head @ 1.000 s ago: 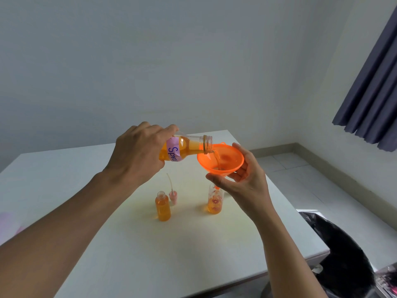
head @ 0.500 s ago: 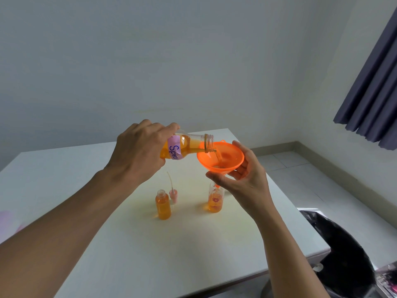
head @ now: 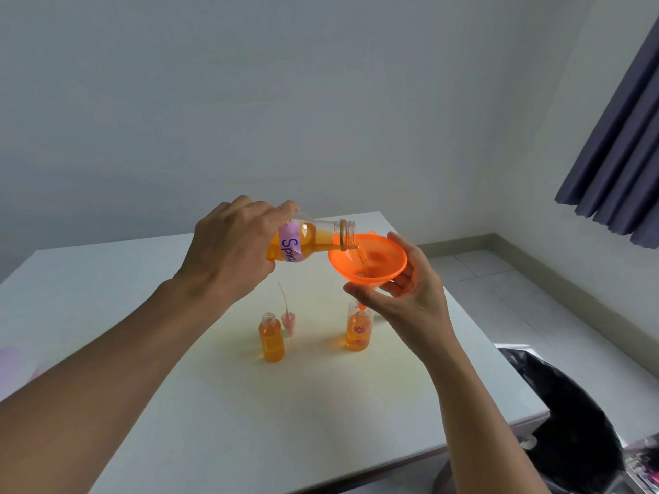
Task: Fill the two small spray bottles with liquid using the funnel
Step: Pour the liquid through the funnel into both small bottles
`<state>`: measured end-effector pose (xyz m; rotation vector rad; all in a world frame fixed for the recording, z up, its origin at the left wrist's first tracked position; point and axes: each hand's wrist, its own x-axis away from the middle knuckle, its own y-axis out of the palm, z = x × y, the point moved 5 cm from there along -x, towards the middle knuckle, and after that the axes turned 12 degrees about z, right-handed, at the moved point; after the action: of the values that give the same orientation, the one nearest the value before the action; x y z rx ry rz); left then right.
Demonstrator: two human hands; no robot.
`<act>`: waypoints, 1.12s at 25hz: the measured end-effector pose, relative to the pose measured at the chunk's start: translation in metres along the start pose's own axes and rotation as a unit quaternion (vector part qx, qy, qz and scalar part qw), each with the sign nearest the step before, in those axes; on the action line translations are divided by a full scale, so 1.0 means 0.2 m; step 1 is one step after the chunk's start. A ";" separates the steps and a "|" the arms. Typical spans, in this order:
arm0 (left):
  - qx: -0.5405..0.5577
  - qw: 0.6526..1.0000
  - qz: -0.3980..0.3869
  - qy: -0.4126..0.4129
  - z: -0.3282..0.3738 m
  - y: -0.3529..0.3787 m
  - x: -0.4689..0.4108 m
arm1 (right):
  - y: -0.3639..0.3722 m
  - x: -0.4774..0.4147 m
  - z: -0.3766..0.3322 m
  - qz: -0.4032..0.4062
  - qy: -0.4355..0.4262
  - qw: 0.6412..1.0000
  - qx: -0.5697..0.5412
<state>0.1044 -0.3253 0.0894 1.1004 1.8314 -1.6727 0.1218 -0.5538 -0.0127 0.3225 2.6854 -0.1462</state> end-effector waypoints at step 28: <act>-0.003 1.000 -0.004 -0.006 -0.01 0.01 0.00 | 0.00 -0.01 0.00 -0.004 -0.003 1.000 -0.003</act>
<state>0.1059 -0.3225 0.0887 1.0809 1.8347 -1.6725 0.1231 -0.5536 -0.0125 0.3084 2.6804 -0.1423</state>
